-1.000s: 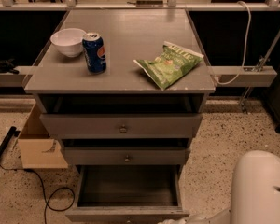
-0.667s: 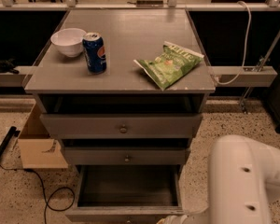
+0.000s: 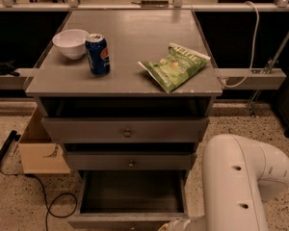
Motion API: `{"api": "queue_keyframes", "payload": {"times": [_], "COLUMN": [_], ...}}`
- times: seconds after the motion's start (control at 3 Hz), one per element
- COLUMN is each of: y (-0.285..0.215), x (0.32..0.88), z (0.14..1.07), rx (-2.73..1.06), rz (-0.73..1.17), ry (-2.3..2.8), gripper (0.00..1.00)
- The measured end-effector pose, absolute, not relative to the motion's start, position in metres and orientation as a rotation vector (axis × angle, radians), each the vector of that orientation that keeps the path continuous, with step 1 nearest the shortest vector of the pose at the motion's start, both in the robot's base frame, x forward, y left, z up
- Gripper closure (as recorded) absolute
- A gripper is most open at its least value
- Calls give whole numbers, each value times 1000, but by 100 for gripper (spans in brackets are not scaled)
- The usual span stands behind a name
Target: Close bottom drawer
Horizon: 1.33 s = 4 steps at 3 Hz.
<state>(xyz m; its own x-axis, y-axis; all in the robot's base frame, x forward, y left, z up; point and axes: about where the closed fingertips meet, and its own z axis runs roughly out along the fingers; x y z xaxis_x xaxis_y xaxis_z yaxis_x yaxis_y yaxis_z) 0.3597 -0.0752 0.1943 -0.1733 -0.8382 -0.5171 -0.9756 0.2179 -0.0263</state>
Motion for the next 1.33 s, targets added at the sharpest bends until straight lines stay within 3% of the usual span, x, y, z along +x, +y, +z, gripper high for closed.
{"api": "queue_keyframes", "payload": {"times": [1.33], "y": [-64], "x": [338], "z": [168], "rx": [-1762], "rz": [501], "ry": [2207], "gripper": [100]}}
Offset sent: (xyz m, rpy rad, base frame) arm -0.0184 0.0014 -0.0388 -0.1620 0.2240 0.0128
